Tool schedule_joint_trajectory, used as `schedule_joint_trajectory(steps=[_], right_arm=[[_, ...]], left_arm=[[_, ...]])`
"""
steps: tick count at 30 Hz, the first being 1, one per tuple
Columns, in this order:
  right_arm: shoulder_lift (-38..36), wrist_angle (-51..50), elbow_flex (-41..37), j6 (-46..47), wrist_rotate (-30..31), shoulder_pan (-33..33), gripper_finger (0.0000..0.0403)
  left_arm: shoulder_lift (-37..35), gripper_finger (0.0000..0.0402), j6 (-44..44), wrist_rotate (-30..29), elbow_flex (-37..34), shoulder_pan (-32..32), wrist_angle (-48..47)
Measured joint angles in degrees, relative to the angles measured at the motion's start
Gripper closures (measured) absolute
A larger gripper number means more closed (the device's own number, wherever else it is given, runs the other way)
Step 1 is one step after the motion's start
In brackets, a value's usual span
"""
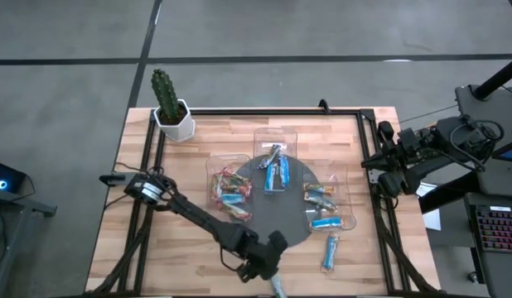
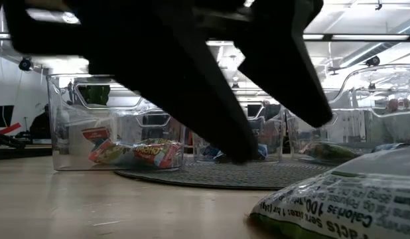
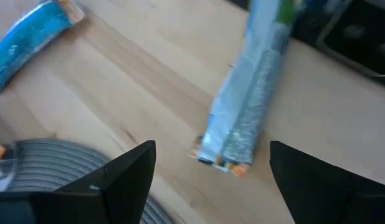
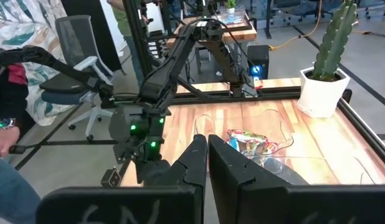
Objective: Pick and place Granola Bars by type
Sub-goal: Put the yellow granola bar into the right transparent bin
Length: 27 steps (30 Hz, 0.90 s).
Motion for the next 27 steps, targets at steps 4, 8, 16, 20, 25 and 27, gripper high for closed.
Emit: schedule_joint_trajectory(steps=[4,8,16,20,25,27], right_arm=[[0.0,-0.02,0.0,-0.02,0.0,0.0,0.0394],[-0.02,-0.02,0.0,0.0,0.0,0.0,0.0394],[0.0,-0.13,0.0,-0.06,-0.02,0.0,0.0394],[0.0,-0.12,-0.01,-0.85,0.0,-0.01,0.0394],[0.0,-0.13,0.0,-1.05,0.0,0.0,0.0394],[0.0,-0.15,0.0,-1.07,0.0,0.0,0.0394]], left_arm=[[0.02,0.0108,-1.17,-0.09,-0.49,0.08,4.31],[0.47,0.0108,-1.05,1.72,-2.15,-0.02,8.72],[0.68,0.0108,1.52,2.09,-6.04,-0.25,10.24],[0.64,0.0108,2.25,2.68,-7.87,-0.26,14.37],[0.63,0.0108,2.59,4.26,-9.89,-0.4,17.26],[0.63,0.011,2.66,4.31,-10.17,-0.4,17.95]])
